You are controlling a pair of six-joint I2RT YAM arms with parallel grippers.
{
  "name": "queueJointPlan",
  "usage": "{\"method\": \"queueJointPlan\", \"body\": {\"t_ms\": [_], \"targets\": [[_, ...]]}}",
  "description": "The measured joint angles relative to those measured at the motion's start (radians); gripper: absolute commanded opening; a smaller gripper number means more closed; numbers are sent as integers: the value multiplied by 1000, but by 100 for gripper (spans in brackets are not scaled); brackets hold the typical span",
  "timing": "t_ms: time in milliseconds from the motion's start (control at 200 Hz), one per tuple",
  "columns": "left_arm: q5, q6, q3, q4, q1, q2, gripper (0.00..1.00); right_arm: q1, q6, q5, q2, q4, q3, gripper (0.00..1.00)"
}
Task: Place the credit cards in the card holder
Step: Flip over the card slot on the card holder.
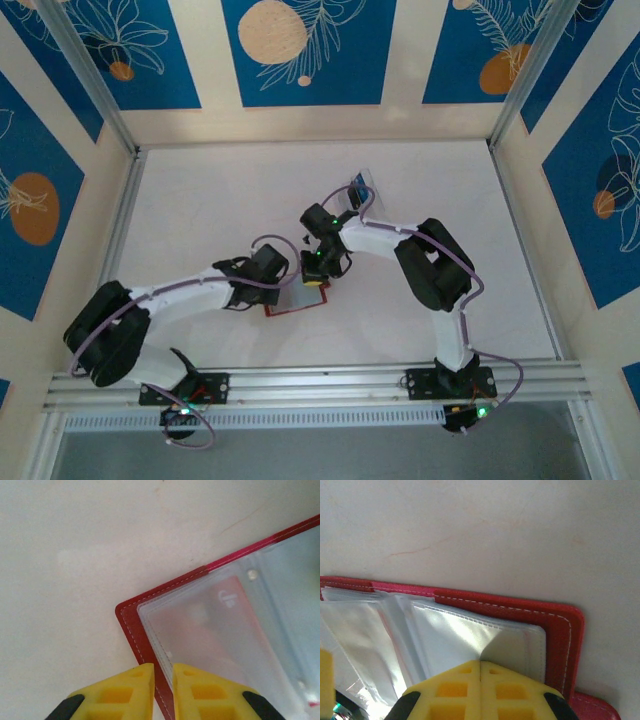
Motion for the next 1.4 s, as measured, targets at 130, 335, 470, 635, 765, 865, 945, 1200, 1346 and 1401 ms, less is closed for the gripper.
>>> {"method": "queueJointPlan", "body": {"t_ms": [130, 335, 470, 635, 765, 865, 945, 1200, 1346, 1401], "targets": [[7, -1, 45, -11, -17, -30, 18, 0, 0, 0, 0, 0, 0, 0], [52, -10, 78, 7, -43, 36, 17, 0, 0, 0, 0, 0, 0, 0], [71, -26, 64, 23, -46, 87, 17, -1, 0, -1, 0, 0, 0, 0], [68, -46, 39, 21, -46, 115, 16, -3, -1, -2, 0, 0, 0, 0], [54, -64, 43, 28, -46, 130, 16, -3, -1, -2, 0, 0, 0, 0], [38, -80, 43, 36, -46, 131, 15, -5, -1, -4, 0, 0, 0, 0], [24, -89, 41, 37, -46, 130, 15, -6, -1, -6, 1, 0, 0, 0], [6, -97, -7, 51, -46, 80, 16, -11, -5, -9, 1, 1, 0, 0], [9, -97, -18, 69, -46, 75, 16, -14, -9, -16, 3, 1, 0, 0], [10, -97, -19, 71, -46, 75, 16, -14, -13, -19, 3, 1, 0, 0]]}}
